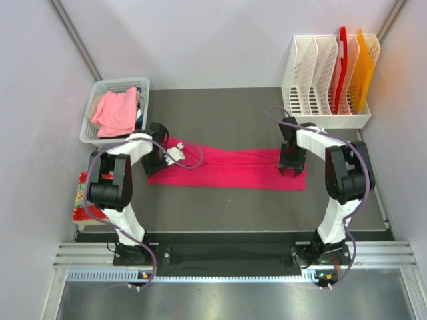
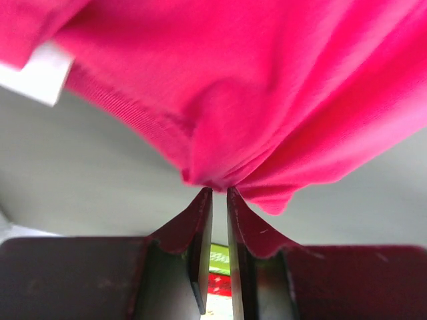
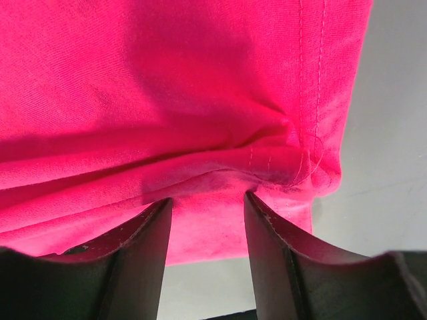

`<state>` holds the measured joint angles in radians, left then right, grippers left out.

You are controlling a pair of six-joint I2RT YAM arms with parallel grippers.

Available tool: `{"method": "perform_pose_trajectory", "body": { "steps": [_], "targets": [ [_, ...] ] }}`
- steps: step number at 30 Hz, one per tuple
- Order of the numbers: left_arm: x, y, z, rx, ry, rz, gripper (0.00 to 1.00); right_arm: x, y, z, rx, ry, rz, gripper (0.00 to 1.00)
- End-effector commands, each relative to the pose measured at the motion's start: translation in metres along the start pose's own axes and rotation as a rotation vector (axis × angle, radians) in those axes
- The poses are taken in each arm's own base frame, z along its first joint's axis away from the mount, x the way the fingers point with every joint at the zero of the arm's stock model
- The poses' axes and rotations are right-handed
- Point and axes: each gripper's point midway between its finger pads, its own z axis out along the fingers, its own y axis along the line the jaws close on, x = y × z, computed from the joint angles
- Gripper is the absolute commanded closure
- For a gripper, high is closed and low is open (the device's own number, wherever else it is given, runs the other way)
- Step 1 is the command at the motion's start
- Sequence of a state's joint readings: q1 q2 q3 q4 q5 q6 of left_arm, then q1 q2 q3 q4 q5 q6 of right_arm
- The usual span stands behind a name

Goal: Fold and stack the t-shirts
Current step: Fold the other side of the tshirt into a rectangle

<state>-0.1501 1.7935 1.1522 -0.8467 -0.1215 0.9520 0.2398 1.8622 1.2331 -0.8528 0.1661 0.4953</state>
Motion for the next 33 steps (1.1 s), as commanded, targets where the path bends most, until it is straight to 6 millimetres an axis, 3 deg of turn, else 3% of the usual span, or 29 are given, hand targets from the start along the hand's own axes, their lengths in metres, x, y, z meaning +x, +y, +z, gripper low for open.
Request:
{"method": "perform_pose_trajectory", "body": {
  "steps": [1,6,10,12,14,16,20,26,29,33],
  "targets": [
    [-0.007,0.040,-0.025,-0.134,-0.043,0.036,0.80,-0.008,-0.020,0.032,0.105,-0.017,-0.003,0.52],
    [-0.023,0.054,-0.055,-0.148,-0.086,0.025,0.80,-0.012,-0.018,0.017,0.079,-0.028,-0.018,0.52],
    [-0.040,0.048,-0.091,-0.163,-0.146,0.061,0.79,-0.032,-0.013,-0.029,0.006,-0.126,0.004,0.49],
    [-0.049,0.037,-0.107,-0.152,-0.188,0.072,0.78,-0.037,-0.015,-0.044,-0.019,-0.149,0.022,0.44],
    [-0.061,0.017,-0.111,-0.128,-0.210,0.086,0.78,-0.044,-0.021,-0.059,-0.039,-0.188,0.052,0.36],
    [-0.074,-0.003,-0.109,-0.106,-0.222,0.098,0.78,-0.047,-0.029,-0.062,-0.047,-0.196,0.075,0.35],
    [-0.087,-0.031,-0.085,-0.031,-0.220,0.080,0.78,-0.047,-0.039,-0.049,-0.064,-0.163,0.110,0.35],
    [-0.100,-0.029,-0.062,-0.001,-0.198,0.016,0.79,-0.046,-0.045,-0.024,-0.146,-0.120,0.121,0.26],
    [-0.103,-0.025,-0.059,-0.006,-0.194,0.013,0.79,-0.047,-0.037,-0.017,-0.201,-0.101,0.102,0.25],
    [-0.103,-0.023,-0.063,-0.016,-0.194,0.007,0.79,-0.050,-0.043,-0.006,-0.241,-0.060,0.133,0.25]
  ]
}}
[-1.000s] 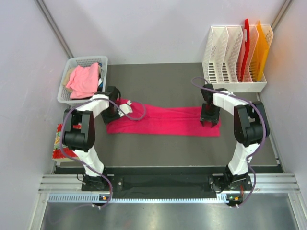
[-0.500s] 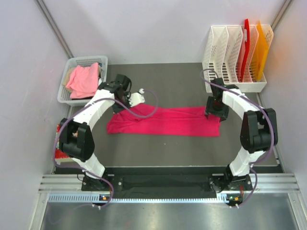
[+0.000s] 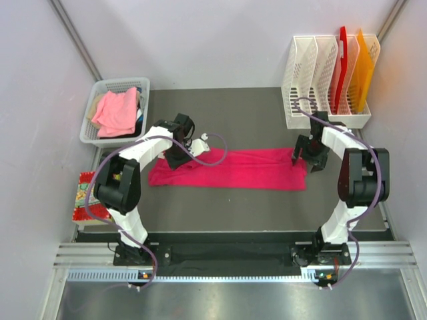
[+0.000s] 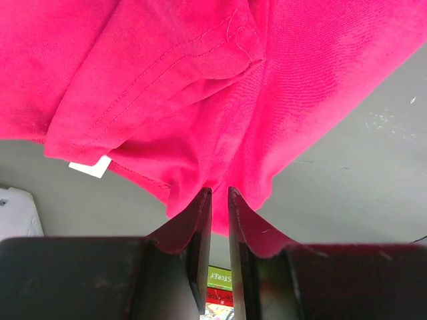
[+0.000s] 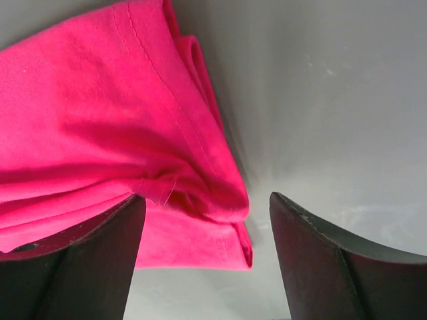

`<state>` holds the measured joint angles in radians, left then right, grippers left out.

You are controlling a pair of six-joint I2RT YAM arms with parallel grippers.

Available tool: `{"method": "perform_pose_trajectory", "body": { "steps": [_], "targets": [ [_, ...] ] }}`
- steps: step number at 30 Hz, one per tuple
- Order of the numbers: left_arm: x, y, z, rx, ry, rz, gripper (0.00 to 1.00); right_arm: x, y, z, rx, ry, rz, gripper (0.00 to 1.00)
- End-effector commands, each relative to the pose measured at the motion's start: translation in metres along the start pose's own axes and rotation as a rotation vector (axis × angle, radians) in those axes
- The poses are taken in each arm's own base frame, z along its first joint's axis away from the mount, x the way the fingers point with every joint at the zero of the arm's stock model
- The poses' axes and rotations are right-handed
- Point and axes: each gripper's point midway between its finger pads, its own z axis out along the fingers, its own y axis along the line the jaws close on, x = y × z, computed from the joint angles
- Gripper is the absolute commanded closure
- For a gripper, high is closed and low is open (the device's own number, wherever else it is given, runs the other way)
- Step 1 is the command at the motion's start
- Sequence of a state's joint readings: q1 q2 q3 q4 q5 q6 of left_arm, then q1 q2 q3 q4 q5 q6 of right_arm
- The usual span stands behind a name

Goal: Fold and stack the t-shirts
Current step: Fold the other side of the tshirt into a rectangle, then grab the bottom of the folded rectangular tshirt with right arm

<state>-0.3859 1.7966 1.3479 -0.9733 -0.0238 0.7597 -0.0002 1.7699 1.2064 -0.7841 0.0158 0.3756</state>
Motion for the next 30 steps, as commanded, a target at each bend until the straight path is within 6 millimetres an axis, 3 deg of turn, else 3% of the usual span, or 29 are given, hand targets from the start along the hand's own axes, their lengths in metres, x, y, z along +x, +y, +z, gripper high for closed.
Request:
{"method": "perform_pose_trajectory", "body": {
  "steps": [1,8,13,19,24,27,28,29,30],
  "targets": [
    [-0.010,0.010,-0.013,-0.045,-0.046,-0.027,0.79,-0.014,0.006,0.009,-0.106,-0.001,0.012,0.25],
    [-0.002,0.011,-0.019,-0.081,-0.039,-0.020,0.79,-0.005,0.006,0.027,-0.152,0.062,0.045,0.31],
    [0.000,0.012,-0.022,-0.093,-0.038,-0.016,0.79,0.020,0.018,0.040,-0.234,0.131,0.070,0.40],
    [-0.002,0.016,-0.025,-0.104,-0.045,-0.014,0.79,0.040,0.022,0.044,-0.281,0.187,0.088,0.45],
    [-0.006,0.019,-0.029,-0.110,-0.054,-0.015,0.78,0.046,0.025,0.044,-0.287,0.199,0.093,0.50],
    [-0.006,0.020,-0.030,-0.111,-0.052,-0.017,0.78,0.043,0.022,0.042,-0.270,0.184,0.090,0.61],
    [-0.005,0.019,-0.030,-0.110,-0.051,-0.015,0.78,0.042,0.020,0.041,-0.260,0.179,0.091,0.68],
    [-0.005,0.019,-0.030,-0.111,-0.050,-0.016,0.79,0.038,0.019,0.037,-0.250,0.158,0.085,0.82],
    [-0.003,0.018,-0.030,-0.112,-0.048,-0.016,0.78,0.034,0.013,0.036,-0.218,0.139,0.083,0.87]
  ]
}}
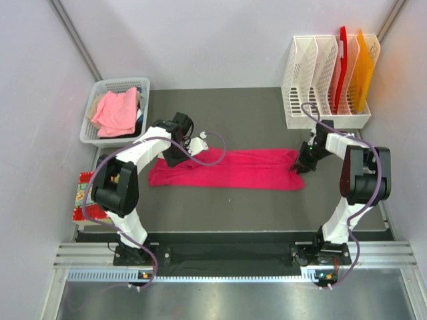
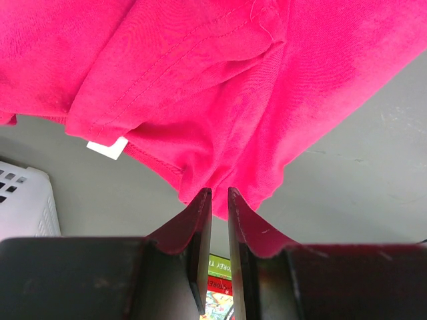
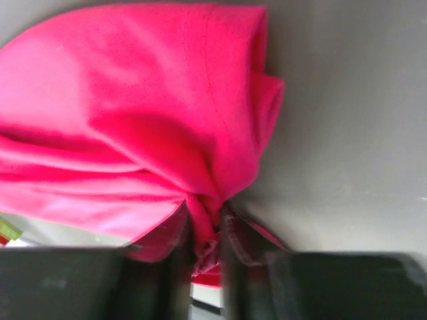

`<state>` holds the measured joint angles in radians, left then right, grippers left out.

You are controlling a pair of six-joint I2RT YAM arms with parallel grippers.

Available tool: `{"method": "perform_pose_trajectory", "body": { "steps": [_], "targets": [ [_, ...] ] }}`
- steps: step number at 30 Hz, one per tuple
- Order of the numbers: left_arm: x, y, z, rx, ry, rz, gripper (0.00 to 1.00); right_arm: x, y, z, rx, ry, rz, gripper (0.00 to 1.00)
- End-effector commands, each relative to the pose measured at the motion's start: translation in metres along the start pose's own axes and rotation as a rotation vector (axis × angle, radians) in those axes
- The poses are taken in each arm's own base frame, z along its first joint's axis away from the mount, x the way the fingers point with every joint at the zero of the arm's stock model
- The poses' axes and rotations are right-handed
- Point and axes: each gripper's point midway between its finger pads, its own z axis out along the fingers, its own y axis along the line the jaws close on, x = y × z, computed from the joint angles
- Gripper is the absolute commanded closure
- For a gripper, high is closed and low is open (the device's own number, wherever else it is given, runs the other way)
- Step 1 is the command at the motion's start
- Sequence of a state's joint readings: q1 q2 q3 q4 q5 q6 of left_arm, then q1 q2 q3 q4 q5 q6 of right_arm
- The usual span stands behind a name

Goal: Fold and stack the t-shirts
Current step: Grab the bottom of the folded rectangular tshirt with right arm, then fold the folded rectangular tshirt in 1/3 of the way

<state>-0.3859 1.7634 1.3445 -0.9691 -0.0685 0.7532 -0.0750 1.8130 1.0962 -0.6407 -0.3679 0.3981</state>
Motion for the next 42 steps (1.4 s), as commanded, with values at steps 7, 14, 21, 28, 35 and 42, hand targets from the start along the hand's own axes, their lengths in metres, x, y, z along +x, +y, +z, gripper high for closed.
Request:
{"method": "perform_pose_trajectory", "body": {
  "steps": [7,14,21,28,35,42],
  "targets": [
    [0.003,0.007,-0.019,-0.060,-0.047,-0.005,0.78,-0.022,-0.050,-0.039,0.335,-0.132,-0.003,1.00],
    [0.005,0.003,-0.030,-0.052,-0.059,-0.007,0.78,-0.039,-0.077,-0.072,0.394,-0.193,0.085,1.00],
    [0.010,-0.001,-0.042,-0.066,-0.069,0.004,0.78,-0.037,-0.050,-0.076,0.395,-0.196,-0.027,1.00],
    [0.016,-0.002,-0.042,-0.074,-0.067,0.009,0.78,-0.018,0.031,-0.072,0.379,-0.202,-0.239,1.00],
    [0.019,-0.004,-0.044,-0.084,-0.072,0.016,0.78,0.003,0.078,-0.049,0.356,-0.155,-0.325,0.99],
    [0.030,-0.005,-0.043,-0.091,-0.068,0.013,0.78,0.019,0.117,-0.015,0.361,-0.096,-0.413,0.97]
  ]
}}
